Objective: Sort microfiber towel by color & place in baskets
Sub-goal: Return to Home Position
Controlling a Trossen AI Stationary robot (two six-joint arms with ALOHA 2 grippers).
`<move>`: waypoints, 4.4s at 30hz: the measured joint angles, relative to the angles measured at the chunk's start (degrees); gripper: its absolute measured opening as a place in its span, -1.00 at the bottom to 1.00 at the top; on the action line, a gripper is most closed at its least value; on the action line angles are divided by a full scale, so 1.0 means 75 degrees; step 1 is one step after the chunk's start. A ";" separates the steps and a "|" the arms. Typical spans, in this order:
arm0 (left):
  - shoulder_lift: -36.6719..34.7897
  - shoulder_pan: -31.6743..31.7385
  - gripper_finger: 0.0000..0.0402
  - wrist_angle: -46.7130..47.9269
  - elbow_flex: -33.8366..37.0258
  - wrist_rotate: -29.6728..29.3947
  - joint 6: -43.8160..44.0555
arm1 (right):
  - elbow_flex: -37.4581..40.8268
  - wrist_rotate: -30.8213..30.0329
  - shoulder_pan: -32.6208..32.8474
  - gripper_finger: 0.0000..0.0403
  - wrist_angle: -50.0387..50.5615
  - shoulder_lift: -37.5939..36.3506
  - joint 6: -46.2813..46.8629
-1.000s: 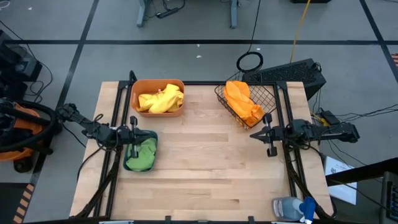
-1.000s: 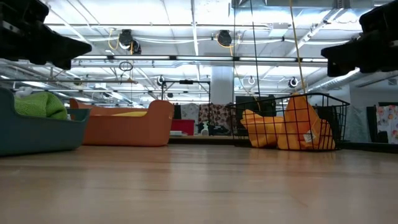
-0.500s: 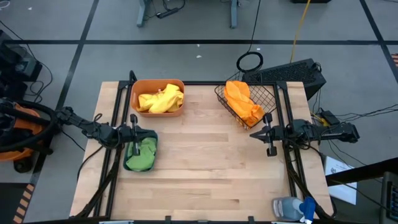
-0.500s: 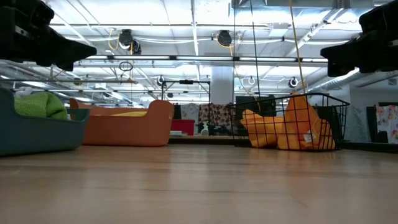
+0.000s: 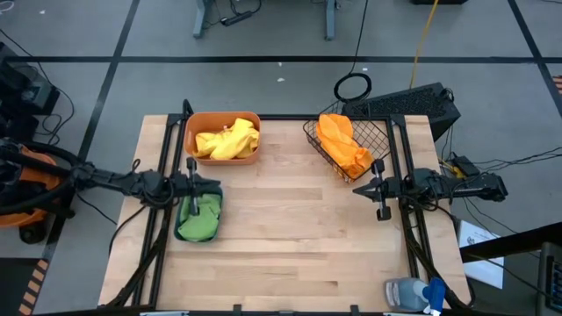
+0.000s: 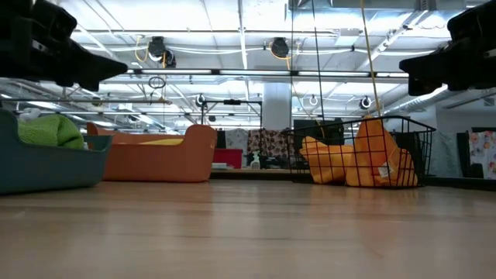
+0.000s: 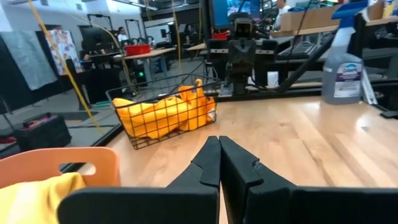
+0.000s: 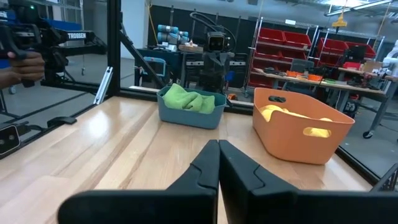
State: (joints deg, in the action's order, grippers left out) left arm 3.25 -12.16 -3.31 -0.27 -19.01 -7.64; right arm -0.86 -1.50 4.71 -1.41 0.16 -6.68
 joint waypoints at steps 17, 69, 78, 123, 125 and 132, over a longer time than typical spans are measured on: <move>0.0000 0.0740 -1.00 0.0167 0.0000 0.1242 0.0178 | 0.0000 0.0003 0.0000 -1.00 -0.0009 0.0000 0.0000; 0.0000 0.1073 -0.85 0.0175 0.0000 0.1475 0.0364 | 0.0003 0.0006 0.0002 -1.00 -0.0009 0.0003 0.0000; 0.0000 0.1073 -0.85 0.0172 0.0000 0.1475 0.0367 | 0.0003 0.0006 0.0002 -1.00 -0.0009 0.0003 0.0002; 0.0000 0.1073 -0.85 0.0166 0.0001 0.1475 0.0367 | 0.0003 0.0006 0.0003 -1.00 -0.0009 0.0003 0.0002; 0.0000 0.1072 -0.85 0.0166 0.0003 0.1475 0.0367 | 0.0003 0.0007 0.0003 -1.00 -0.0009 0.0003 0.0002; 0.0000 0.1071 -0.85 0.0166 0.0001 0.1475 0.0367 | 0.0003 0.0008 0.0002 -1.00 -0.0009 0.0003 0.0001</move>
State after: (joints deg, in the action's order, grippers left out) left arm 3.25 -4.13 -2.07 -0.26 -7.94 -4.89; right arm -0.84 -1.44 4.73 -1.48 0.19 -6.67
